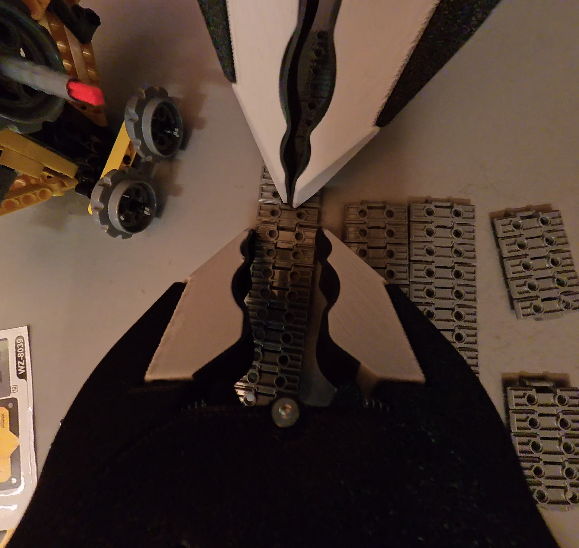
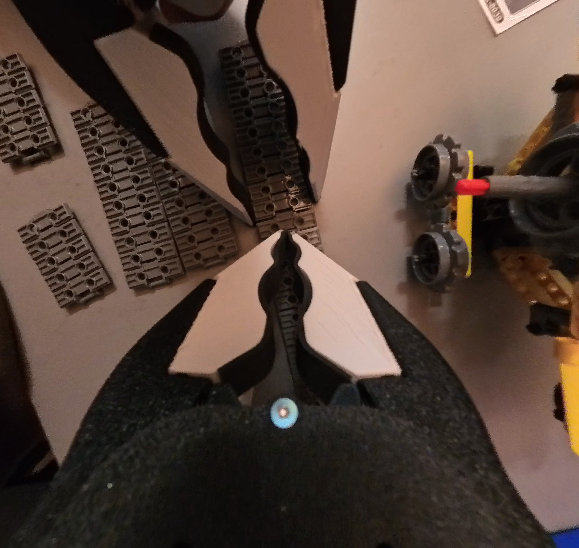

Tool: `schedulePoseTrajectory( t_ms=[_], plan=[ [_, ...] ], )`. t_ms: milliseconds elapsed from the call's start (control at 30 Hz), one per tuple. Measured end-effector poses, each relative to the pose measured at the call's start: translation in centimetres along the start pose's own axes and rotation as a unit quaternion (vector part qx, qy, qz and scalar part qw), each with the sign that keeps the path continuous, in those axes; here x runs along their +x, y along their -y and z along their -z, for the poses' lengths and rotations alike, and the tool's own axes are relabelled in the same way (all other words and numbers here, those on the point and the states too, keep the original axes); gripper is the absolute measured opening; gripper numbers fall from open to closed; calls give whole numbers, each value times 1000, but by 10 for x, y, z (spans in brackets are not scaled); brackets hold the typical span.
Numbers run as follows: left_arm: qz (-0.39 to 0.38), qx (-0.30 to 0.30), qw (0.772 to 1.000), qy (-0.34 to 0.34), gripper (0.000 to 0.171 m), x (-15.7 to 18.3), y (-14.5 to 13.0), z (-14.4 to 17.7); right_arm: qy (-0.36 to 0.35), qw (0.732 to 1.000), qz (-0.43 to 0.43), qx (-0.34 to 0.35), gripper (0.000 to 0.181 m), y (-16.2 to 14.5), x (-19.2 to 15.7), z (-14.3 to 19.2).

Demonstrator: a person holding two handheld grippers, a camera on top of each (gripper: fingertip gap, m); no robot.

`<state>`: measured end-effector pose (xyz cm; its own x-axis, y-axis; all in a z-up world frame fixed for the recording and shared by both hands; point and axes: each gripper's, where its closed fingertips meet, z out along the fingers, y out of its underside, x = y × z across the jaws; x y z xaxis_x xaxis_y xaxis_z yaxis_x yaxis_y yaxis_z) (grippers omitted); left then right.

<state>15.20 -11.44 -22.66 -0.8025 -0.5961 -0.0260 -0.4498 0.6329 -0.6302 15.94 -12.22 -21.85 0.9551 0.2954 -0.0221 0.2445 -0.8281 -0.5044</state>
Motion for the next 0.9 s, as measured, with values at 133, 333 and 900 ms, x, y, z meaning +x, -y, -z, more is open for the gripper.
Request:
schedulePoseTrajectory(
  t_ms=[133,333,900],
  plan=[
    [1,5,1000,0,37,0,0,0,23,999,-22,-7,0,-1,0,0],
    [-1,3,1000,1,37,0,0,0,26,999,-24,-28,0,-1,0,-1],
    [-4,7,1000,10,37,-1,-1,0,-13,1000,3,-5,0,0,1,-2]
  ],
)
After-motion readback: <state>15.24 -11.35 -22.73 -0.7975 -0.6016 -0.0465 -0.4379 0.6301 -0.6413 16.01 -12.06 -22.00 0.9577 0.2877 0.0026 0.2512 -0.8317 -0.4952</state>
